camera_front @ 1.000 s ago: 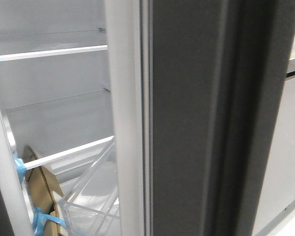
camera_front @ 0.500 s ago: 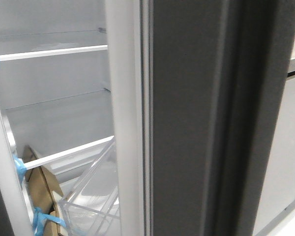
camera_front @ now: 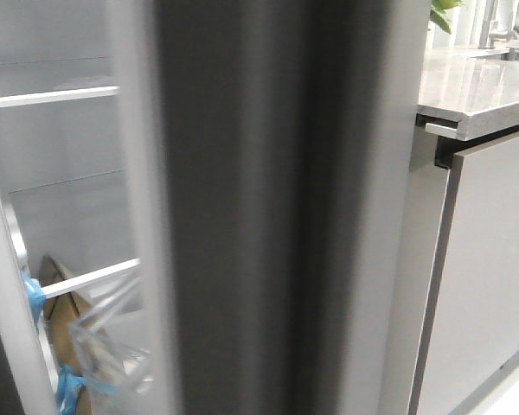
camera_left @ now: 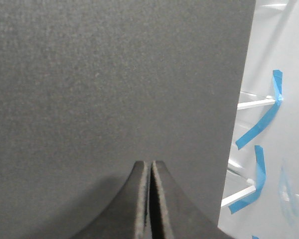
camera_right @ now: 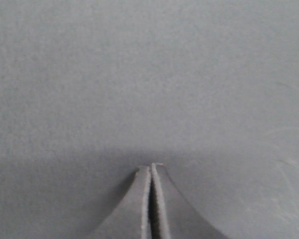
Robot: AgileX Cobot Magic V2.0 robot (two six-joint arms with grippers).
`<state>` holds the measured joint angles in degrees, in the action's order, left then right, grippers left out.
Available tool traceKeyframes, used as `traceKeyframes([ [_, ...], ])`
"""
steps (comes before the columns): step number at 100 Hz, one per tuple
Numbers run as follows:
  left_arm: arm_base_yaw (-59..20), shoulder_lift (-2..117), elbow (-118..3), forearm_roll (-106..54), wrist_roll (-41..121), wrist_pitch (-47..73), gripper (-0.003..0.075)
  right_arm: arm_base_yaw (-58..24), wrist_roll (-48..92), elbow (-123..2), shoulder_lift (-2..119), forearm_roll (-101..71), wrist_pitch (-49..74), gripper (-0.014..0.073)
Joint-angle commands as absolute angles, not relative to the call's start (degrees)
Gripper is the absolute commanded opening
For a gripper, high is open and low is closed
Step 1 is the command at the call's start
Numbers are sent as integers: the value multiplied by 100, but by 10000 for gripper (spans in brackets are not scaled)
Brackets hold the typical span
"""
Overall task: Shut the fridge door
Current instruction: 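Push the door the rest of the way shut with both grippers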
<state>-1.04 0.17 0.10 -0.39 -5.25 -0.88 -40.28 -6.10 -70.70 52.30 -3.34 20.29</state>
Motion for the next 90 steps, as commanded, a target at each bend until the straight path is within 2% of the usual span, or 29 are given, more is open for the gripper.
traceKeyframes([
  [1, -130, 126, 170, -48, -545, -528, -21, -4143, -568, -7252, 5444, -349, 1287, -76],
  [90, -130, 126, 170, -48, -545, -528, -21, -4183, -568, -7261, 7734, -349, -1285, -76],
])
